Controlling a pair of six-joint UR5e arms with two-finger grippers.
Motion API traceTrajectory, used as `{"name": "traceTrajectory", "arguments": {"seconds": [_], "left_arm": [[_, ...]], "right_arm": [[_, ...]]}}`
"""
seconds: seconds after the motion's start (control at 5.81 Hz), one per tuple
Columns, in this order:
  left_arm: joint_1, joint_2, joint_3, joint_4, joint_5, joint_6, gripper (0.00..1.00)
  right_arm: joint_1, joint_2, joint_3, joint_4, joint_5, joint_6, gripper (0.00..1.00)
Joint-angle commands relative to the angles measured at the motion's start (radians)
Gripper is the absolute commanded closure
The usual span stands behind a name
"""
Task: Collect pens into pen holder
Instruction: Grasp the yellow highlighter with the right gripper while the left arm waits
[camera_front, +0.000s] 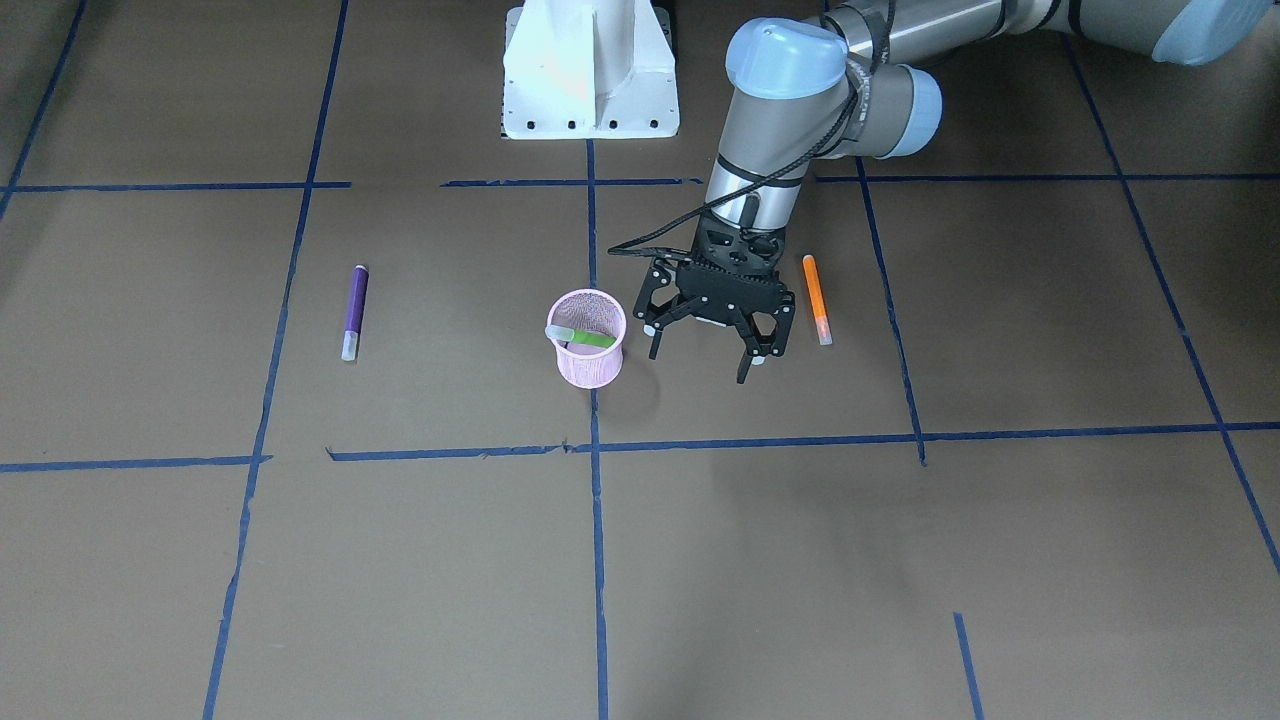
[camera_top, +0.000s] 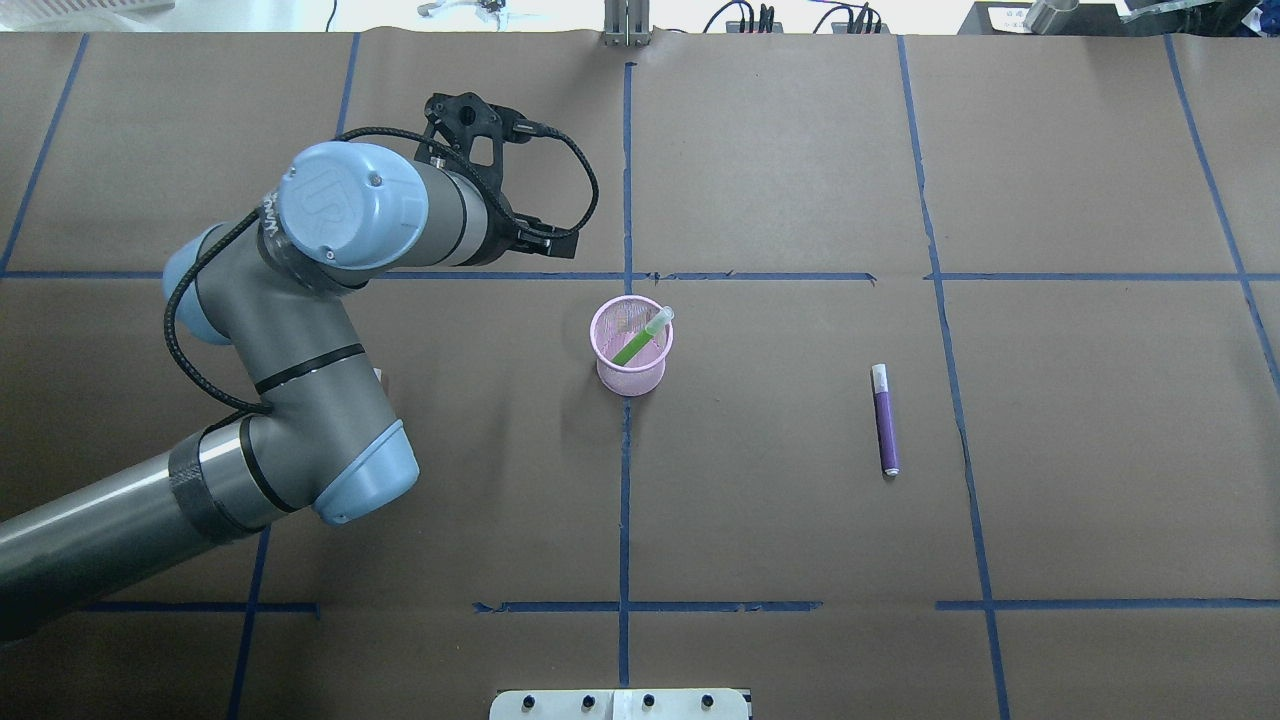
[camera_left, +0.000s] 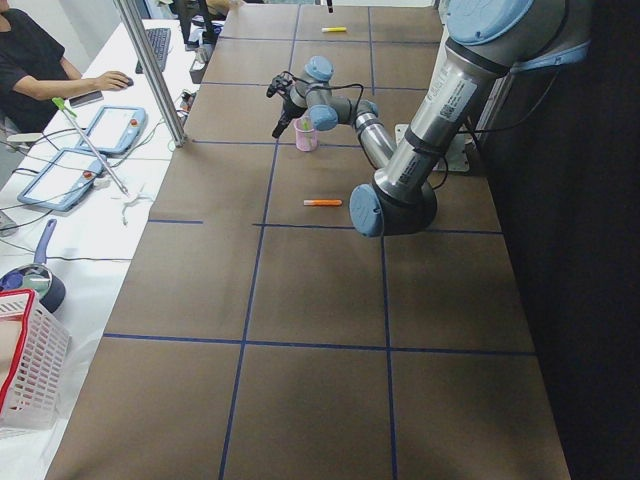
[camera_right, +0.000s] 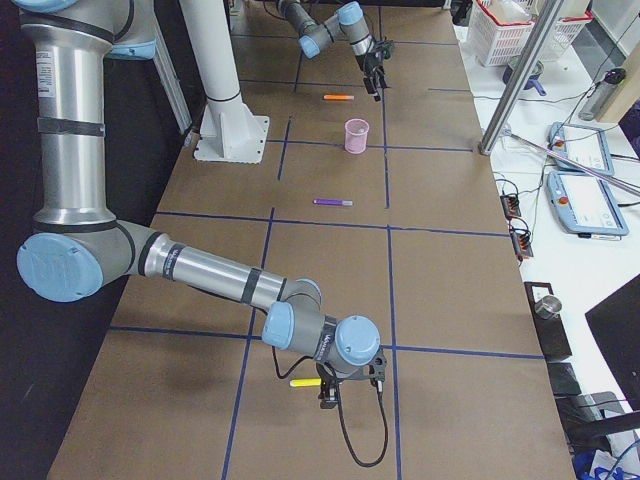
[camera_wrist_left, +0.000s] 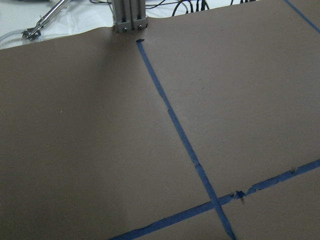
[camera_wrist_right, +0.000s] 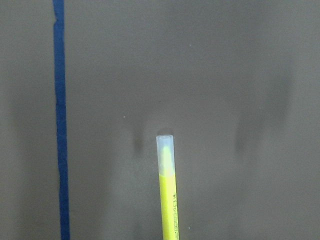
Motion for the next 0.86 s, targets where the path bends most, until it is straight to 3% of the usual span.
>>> {"name": "traceTrajectory", "arguments": {"seconds": [0.0,0.17,0.52,0.69], "left_arm": [[-0.007,0.003,-0.014,0.001,-0.008,-0.044,0.00],[-0.007,0.003,-0.017,0.001,-0.008,-0.046,0.00],[-0.010,0.016,-0.040,0.001,-0.008,-0.047,0.00],[-0.010,0.018,-0.043,0.000,-0.008,-0.064,0.00]], "right_arm": [[-0.071,0.046,-0.123,0.109,0.003,0.130,0.03],[-0.088,0.065,-0.136,0.117,0.000,0.132,0.05],[-0.091,0.066,-0.143,0.116,0.008,0.133,0.22],[-0.096,0.065,-0.149,0.116,0.008,0.133,0.23]]}}
